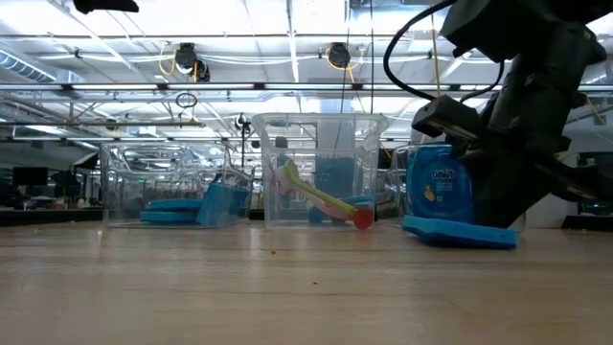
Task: Pick & Place Kitchen Sink Supplies
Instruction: Put the blue sponge into the left transparent bin
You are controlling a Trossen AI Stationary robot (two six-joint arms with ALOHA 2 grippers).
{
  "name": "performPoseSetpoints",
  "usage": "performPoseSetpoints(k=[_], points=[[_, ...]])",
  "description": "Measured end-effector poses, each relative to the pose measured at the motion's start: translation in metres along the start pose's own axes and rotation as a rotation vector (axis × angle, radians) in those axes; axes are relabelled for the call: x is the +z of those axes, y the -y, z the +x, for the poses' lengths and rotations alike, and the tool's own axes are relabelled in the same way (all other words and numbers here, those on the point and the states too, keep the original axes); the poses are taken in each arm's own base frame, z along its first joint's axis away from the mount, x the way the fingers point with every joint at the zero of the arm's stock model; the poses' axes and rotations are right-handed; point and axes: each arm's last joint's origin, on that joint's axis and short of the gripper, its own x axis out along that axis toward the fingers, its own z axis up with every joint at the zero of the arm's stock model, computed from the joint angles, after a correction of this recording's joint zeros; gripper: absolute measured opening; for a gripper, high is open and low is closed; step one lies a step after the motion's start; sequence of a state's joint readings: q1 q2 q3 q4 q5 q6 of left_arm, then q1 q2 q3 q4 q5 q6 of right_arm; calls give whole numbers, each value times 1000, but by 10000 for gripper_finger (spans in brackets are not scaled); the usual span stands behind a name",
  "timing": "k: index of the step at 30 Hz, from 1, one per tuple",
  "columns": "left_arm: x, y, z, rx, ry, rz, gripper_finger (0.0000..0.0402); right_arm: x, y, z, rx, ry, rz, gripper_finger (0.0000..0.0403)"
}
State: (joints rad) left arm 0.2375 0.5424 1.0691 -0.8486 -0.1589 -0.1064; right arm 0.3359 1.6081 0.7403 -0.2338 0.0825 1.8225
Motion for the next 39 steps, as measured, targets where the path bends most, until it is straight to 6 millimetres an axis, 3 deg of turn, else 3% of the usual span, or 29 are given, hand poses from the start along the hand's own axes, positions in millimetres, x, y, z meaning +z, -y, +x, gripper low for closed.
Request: performPoseSetpoints(k=[8, 18, 29, 39], points=[[0, 0, 0, -1, -1, -68, 351, -17, -16, -9, 218, -91, -213, 0], [2, 2, 9, -7, -24, -190, 351, -25, -60, -41, 768, -19, -504, 0], [8, 14, 48, -158, -145, -236, 351, -17, -87, -77, 1250, 111, -686, 0], [16, 31, 82, -301, -169, -214, 351, -19, -92, -120, 1731, 202, -830, 0]])
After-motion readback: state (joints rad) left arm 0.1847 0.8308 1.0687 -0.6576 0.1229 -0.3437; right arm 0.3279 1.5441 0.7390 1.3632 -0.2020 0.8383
